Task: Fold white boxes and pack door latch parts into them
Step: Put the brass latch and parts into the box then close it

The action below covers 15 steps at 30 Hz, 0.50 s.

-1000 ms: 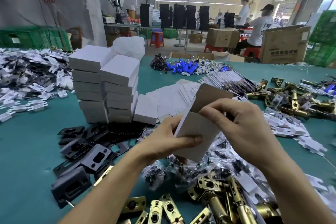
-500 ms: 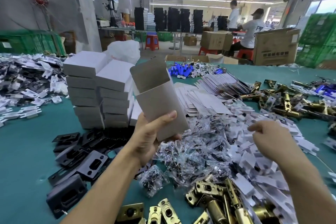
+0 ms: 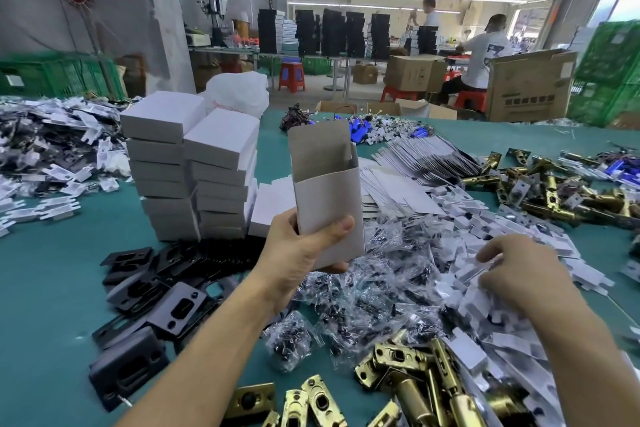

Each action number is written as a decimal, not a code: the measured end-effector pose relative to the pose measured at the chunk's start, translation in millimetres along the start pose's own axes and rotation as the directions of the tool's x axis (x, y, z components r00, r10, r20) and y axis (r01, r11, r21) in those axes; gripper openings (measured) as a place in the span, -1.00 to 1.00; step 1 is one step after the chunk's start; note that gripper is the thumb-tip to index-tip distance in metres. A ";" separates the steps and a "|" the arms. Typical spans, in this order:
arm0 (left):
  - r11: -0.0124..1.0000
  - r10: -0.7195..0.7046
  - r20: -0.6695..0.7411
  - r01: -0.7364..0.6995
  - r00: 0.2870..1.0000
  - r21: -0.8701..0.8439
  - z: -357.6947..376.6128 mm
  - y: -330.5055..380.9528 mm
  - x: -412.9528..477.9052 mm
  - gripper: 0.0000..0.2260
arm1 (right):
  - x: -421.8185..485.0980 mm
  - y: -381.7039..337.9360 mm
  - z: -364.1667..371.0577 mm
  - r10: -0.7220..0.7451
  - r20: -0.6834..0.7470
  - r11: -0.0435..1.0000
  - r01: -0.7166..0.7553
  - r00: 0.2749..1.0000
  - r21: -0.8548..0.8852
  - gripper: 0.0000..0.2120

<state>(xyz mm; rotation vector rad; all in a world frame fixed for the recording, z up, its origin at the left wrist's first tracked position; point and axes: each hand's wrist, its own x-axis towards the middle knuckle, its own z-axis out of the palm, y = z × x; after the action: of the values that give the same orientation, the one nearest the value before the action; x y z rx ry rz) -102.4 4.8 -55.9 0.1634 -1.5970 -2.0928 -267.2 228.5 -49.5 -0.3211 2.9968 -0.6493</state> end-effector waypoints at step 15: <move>0.975 -0.028 -0.023 0.033 0.999 0.218 -4.3 -11.0 2.2 -0.64 | -25.8 -27.0 -27.7 -0.314 -0.399 0.836 0.450 0.861 0.313 -0.75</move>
<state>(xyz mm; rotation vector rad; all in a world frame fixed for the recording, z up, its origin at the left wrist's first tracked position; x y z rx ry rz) -106.1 2.1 -67.1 0.2838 -1.8212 -1.9277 -239.6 221.2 -12.8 -0.8884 3.0040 -1.4642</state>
